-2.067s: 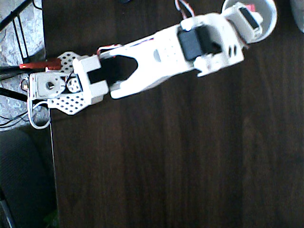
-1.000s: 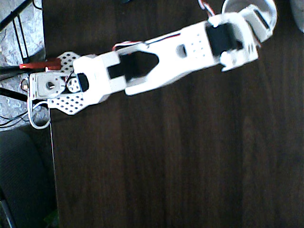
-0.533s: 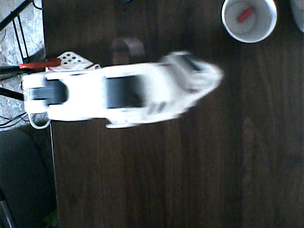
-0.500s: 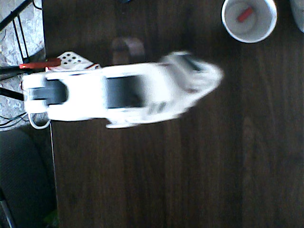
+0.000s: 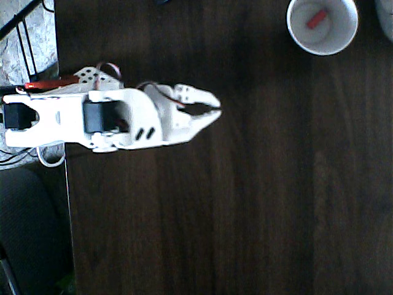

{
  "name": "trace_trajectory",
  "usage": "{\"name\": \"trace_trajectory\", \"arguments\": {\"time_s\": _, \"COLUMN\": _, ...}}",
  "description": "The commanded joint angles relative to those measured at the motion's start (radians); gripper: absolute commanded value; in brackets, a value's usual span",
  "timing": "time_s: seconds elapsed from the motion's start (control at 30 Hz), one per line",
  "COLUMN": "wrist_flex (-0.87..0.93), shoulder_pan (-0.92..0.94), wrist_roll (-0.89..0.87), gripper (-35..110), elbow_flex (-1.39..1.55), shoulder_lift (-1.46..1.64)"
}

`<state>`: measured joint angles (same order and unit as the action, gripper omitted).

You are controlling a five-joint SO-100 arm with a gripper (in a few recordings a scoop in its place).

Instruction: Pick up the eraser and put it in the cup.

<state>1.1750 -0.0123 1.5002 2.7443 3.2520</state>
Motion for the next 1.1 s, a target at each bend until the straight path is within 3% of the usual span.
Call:
{"name": "trace_trajectory", "arguments": {"time_s": 0.0, "wrist_flex": -0.044, "shoulder_pan": 0.044, "wrist_roll": 0.097, "gripper": 0, "elbow_flex": 0.135, "shoulder_lift": 0.048}}
{"name": "trace_trajectory", "arguments": {"time_s": 0.17, "wrist_flex": -0.028, "shoulder_pan": 0.095, "wrist_roll": 0.118, "gripper": 0, "elbow_flex": 0.305, "shoulder_lift": 0.046}}
{"name": "trace_trajectory", "arguments": {"time_s": 0.27, "wrist_flex": 0.115, "shoulder_pan": 0.060, "wrist_roll": 0.064, "gripper": 0, "elbow_flex": 0.307, "shoulder_lift": 0.048}}
{"name": "trace_trajectory", "arguments": {"time_s": 0.33, "wrist_flex": 0.101, "shoulder_pan": 0.040, "wrist_roll": -0.018, "gripper": 0, "elbow_flex": 0.310, "shoulder_lift": 0.046}}
{"name": "trace_trajectory", "arguments": {"time_s": 0.6, "wrist_flex": 0.114, "shoulder_pan": 0.031, "wrist_roll": 0.074, "gripper": 2, "elbow_flex": 0.310, "shoulder_lift": 0.046}}
{"name": "trace_trajectory", "arguments": {"time_s": 1.07, "wrist_flex": 0.114, "shoulder_pan": 0.026, "wrist_roll": 0.072, "gripper": 3, "elbow_flex": 0.310, "shoulder_lift": 0.046}}
